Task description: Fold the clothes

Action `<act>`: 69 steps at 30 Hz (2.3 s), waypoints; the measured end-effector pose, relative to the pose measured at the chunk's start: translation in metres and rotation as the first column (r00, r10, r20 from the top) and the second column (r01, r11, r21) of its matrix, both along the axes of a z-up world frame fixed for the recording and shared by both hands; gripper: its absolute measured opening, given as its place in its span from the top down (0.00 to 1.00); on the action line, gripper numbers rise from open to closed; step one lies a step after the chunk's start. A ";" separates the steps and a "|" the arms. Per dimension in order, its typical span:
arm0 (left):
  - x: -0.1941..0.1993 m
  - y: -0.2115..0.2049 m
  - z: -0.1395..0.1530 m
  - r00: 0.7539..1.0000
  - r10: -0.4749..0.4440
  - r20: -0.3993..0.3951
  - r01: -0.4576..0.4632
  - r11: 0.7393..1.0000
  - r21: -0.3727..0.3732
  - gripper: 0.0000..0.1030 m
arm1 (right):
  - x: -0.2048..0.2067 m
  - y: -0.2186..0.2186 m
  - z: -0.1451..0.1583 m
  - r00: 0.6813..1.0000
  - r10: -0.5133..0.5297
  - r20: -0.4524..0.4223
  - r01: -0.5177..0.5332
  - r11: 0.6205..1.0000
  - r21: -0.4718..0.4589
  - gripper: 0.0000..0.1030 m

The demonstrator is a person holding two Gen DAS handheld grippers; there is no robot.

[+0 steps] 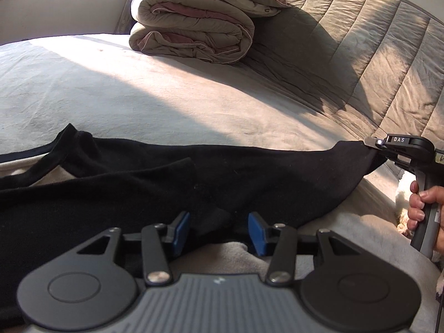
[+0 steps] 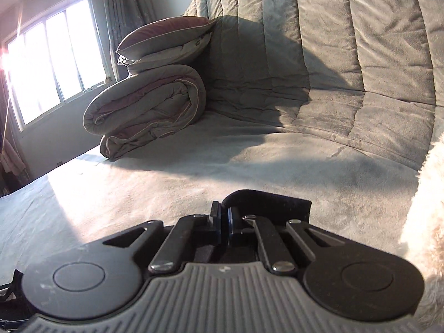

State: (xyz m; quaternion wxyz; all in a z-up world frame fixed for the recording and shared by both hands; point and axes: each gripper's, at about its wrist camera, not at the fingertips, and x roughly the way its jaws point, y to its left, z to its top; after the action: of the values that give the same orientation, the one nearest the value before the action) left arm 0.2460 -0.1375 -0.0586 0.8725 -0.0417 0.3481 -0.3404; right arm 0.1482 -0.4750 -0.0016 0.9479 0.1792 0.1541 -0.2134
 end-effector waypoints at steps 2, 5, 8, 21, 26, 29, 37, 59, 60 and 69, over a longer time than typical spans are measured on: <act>-0.008 0.013 0.007 1.000 0.015 0.009 -0.015 1.000 -0.003 0.52 | 0.005 0.015 0.021 0.998 0.050 0.024 -0.049 0.998 -0.030 0.93; -0.018 0.036 0.015 0.999 0.049 0.020 -0.049 0.999 0.001 0.47 | 0.012 0.040 0.047 0.991 0.123 0.054 -0.119 0.991 -0.067 0.93; -0.026 0.065 0.025 0.994 0.100 0.035 -0.101 0.995 0.014 0.43 | 0.021 0.069 0.068 0.978 0.193 0.073 -0.186 0.978 -0.097 0.93; -0.066 0.193 0.043 0.955 0.280 0.095 -0.287 0.955 0.070 0.33 | 0.056 0.206 0.102 0.897 0.440 0.038 -0.425 0.883 -0.196 0.93; -0.073 0.230 0.043 0.940 0.328 0.092 -0.335 0.939 0.073 0.33 | 0.064 0.247 0.103 0.869 0.494 0.023 -0.481 0.856 -0.190 0.93; -0.077 0.248 0.042 0.933 0.352 0.081 -0.357 0.933 0.056 0.32 | 0.068 0.270 0.101 0.852 0.523 0.024 -0.513 0.842 -0.170 0.93; -0.082 0.290 0.026 0.909 0.416 0.018 -0.416 0.909 -0.035 0.35 | 0.080 0.337 0.083 0.800 0.600 0.010 -0.596 0.795 -0.112 0.93; -0.047 0.293 0.010 0.925 0.331 -0.188 -0.373 0.888 -0.270 0.45 | 0.050 0.408 -0.037 0.596 0.781 -0.184 -0.763 0.623 0.173 0.61; -0.044 0.295 0.007 0.922 0.320 -0.219 -0.376 0.876 -0.301 0.45 | 0.046 0.406 -0.035 0.596 0.785 -0.167 -0.765 0.619 0.179 0.53; -0.029 0.317 -0.025 0.876 0.249 -0.412 -0.447 0.739 -0.505 0.43 | 0.058 0.401 -0.026 0.613 0.778 -0.138 -0.761 0.628 0.163 0.49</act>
State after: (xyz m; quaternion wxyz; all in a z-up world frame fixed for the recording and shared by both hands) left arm 0.2174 0.1798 -0.0833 0.7968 -0.4277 0.3475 -0.2479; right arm 0.2064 -0.0744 -0.0273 0.9187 0.1154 0.3174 0.2046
